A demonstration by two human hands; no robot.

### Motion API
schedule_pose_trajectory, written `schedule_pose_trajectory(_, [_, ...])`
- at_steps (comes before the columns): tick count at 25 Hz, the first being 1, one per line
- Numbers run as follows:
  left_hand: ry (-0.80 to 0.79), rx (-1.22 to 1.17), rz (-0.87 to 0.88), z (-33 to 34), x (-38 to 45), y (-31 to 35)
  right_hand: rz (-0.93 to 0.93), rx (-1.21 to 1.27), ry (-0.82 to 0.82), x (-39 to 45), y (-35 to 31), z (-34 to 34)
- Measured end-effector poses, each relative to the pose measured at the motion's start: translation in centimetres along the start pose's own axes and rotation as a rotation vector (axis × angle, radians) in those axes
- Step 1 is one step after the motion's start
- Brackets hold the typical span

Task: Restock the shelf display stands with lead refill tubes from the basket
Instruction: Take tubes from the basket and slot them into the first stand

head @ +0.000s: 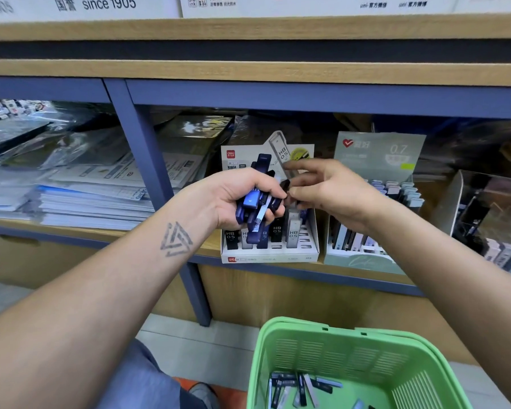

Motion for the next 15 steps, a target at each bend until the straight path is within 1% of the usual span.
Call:
schedule_pose_trajectory(1, [-0.021,0.004,0.003,0.5,0.0,0.0,0.000,0.074,-0.032,-0.1,0.2,-0.2])
schedule_pose_trajectory(3, [-0.031,0.033,-0.001,1.2,-0.1,0.0,-0.021,0.123,-0.034,-0.4,0.6,-1.2])
schedule_pose_trajectory(7, [-0.034,0.144,0.000,2.8,-0.1,0.0,0.025,0.238,-0.050,-1.2,1.1,-2.8])
schedule_pose_trajectory(13, [-0.024,0.014,0.032,6.0,1.2,-0.3,0.061,0.335,0.085,-3.1,2.1,-8.3])
schedule_pose_trajectory(15, [-0.020,0.024,0.027,7.3,2.1,-0.7,0.056,0.340,0.139,-4.4,2.9,-10.5])
Point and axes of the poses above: each hand's wrist, its own x-axis towards the middle knuckle, its own z-axis out of the palm, y = z × x, the point moved 9 cm from there along x, towards the middle knuckle, and after that the axes turned 11 degrees about z, right-handed, at the moved point
